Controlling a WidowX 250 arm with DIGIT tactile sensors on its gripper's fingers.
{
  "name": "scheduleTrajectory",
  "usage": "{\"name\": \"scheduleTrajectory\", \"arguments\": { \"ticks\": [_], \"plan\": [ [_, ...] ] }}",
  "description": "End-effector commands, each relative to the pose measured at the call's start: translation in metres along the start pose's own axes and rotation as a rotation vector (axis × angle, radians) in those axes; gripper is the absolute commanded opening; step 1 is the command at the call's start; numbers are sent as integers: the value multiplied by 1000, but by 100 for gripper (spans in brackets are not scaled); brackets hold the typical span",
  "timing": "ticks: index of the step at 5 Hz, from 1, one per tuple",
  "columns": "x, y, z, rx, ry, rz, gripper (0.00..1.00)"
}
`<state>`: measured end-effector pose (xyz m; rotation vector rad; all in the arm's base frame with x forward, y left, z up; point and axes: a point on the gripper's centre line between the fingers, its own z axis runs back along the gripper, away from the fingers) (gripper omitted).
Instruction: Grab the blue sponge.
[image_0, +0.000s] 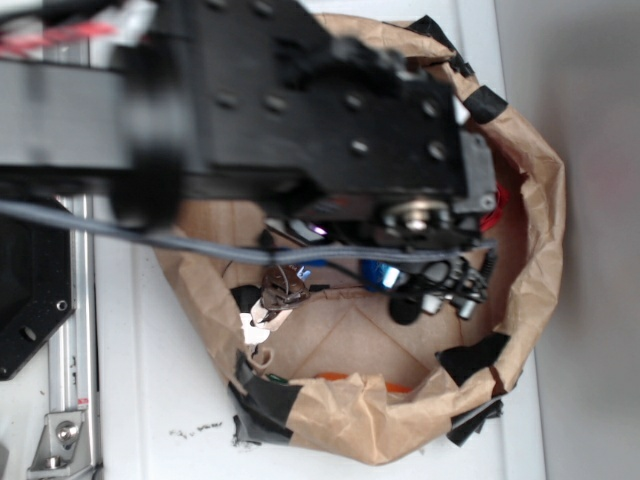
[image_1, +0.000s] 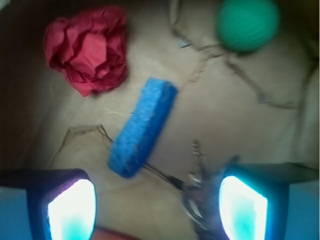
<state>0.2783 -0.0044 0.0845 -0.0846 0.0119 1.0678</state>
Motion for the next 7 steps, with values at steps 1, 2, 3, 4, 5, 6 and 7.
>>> {"name": "scheduleTrajectory", "arguments": {
  "ticks": [1,2,3,4,5,6,7],
  "plan": [
    [14,-9,-42,51,-63,65,100],
    [14,0,-63,33,-39,169,0],
    [5,7,-57,52,-28,152,0],
    [9,4,-24,97,-64,-20,0],
    [15,3,27,108,-142,-271,0],
    [10,4,69,89,-220,-520,0],
    [4,4,77,17,-207,-766,0]
  ]
}}
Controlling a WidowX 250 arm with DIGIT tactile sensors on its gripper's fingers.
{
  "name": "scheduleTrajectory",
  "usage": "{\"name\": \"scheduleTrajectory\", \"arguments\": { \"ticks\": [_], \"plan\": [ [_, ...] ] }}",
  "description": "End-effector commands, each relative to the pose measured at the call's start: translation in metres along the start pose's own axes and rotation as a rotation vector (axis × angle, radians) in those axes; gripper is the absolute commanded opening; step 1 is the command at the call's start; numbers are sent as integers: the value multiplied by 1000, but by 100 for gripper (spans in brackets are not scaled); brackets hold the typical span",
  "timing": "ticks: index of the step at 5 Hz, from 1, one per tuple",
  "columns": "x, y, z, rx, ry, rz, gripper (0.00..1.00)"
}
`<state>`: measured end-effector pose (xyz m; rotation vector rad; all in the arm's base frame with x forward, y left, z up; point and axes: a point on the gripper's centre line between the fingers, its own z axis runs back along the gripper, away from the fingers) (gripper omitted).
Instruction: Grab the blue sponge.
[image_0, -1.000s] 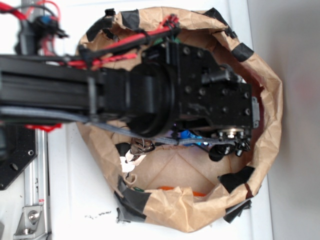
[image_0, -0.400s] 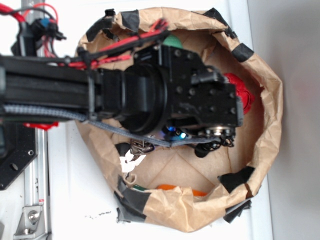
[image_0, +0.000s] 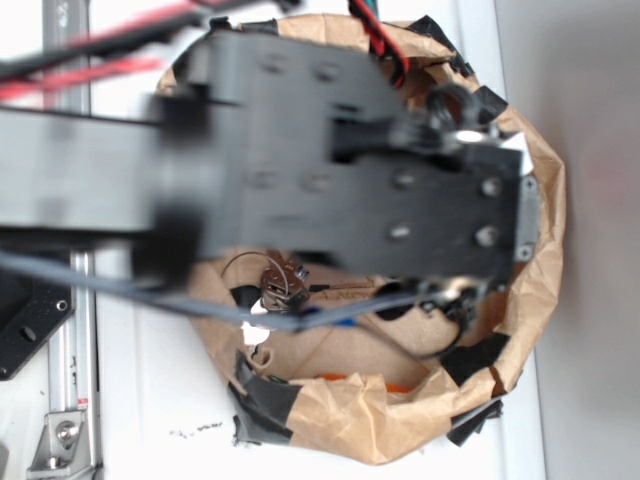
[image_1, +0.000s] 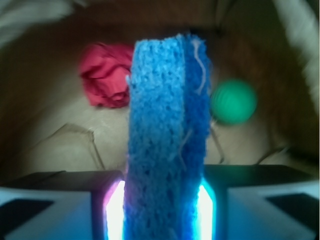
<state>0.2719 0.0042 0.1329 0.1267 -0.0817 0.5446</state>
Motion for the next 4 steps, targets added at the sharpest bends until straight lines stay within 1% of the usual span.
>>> {"name": "scheduleTrajectory", "arguments": {
  "ticks": [1,2,3,4],
  "plan": [
    [12,16,26,-99,-43,-346,0],
    [9,27,25,-167,-17,-351,0],
    [5,34,27,-172,-47,-349,0],
    [0,32,29,-178,-45,-348,0]
  ]
}}
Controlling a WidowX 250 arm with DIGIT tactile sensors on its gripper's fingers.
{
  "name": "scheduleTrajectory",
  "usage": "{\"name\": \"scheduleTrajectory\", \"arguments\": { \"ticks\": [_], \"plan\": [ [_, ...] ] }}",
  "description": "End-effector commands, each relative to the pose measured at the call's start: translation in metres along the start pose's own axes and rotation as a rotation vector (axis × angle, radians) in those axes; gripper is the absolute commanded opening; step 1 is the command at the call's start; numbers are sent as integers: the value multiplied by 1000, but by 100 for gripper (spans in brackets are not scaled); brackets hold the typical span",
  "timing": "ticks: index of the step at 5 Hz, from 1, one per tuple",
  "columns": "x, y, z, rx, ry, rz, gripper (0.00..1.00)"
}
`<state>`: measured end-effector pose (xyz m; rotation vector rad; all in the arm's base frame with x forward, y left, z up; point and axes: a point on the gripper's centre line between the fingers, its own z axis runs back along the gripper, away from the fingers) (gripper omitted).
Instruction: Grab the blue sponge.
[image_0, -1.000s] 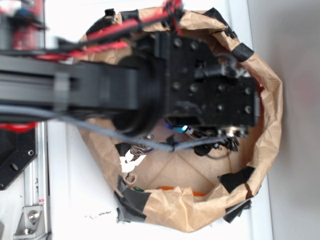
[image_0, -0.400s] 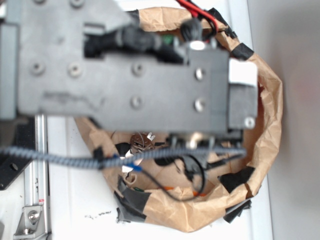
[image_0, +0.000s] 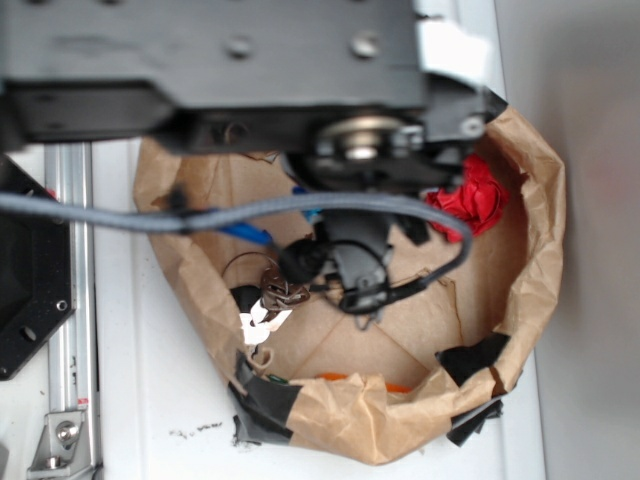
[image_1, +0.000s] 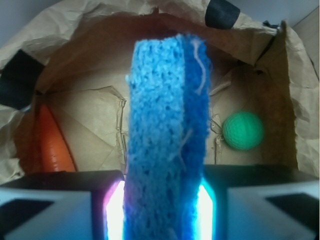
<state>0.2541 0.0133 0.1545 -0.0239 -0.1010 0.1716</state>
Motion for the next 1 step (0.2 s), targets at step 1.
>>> {"name": "scheduleTrajectory", "arguments": {
  "ticks": [1],
  "plan": [
    [-1,9,11,-2,-46,3,0]
  ]
}}
